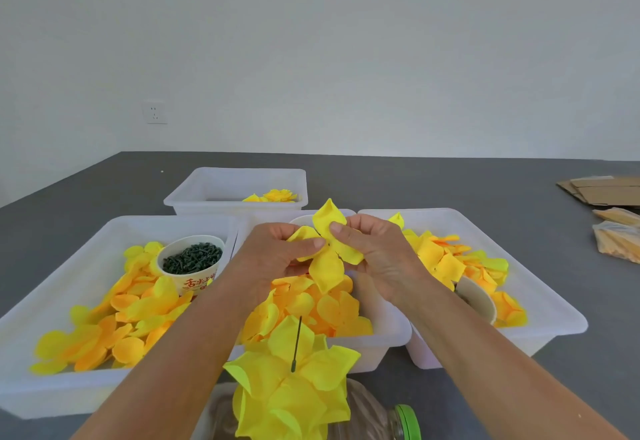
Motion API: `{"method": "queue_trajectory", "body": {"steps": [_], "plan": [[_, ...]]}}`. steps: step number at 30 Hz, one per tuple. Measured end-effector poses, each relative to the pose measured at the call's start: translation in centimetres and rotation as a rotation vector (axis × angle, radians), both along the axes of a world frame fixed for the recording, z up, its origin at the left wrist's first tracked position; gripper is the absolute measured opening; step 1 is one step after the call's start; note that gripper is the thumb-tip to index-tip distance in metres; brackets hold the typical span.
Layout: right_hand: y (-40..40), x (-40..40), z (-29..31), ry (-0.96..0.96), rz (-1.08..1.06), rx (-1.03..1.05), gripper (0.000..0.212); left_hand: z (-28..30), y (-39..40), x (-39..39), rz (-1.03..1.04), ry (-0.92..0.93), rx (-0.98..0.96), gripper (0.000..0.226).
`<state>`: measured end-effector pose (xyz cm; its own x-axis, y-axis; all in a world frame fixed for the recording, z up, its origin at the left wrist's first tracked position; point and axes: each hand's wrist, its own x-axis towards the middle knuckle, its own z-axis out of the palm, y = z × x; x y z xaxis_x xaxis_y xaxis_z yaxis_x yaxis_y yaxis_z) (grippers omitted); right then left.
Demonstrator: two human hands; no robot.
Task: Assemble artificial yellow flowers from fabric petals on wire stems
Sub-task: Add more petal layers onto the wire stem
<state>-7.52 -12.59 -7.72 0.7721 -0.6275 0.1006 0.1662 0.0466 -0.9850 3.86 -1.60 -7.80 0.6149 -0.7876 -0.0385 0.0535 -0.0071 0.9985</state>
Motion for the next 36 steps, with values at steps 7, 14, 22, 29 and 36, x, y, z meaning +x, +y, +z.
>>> {"method": "queue_trajectory", "body": {"steps": [7,14,22,29,36], "plan": [[0.4,-1.0,1.3,0.002,0.167,0.161,0.037,0.9,2.0,0.0,-0.062,0.175,-0.096,0.02],[1.3,-1.3,2.0,-0.038,0.209,0.169,0.038,1.6,3.6,-0.3,-0.06,0.297,-0.179,0.027],[2.2,-1.5,2.5,-0.065,0.222,0.182,0.023,2.2,5.8,-0.4,-0.078,0.323,-0.23,0.027],[2.6,-2.3,3.0,-0.097,0.257,0.123,0.033,2.9,7.6,-1.4,-0.072,0.121,-0.225,0.031],[3.2,-3.3,2.8,-0.226,0.154,-0.306,0.027,2.7,7.8,-2.6,0.164,-0.567,-0.279,0.031]]}}
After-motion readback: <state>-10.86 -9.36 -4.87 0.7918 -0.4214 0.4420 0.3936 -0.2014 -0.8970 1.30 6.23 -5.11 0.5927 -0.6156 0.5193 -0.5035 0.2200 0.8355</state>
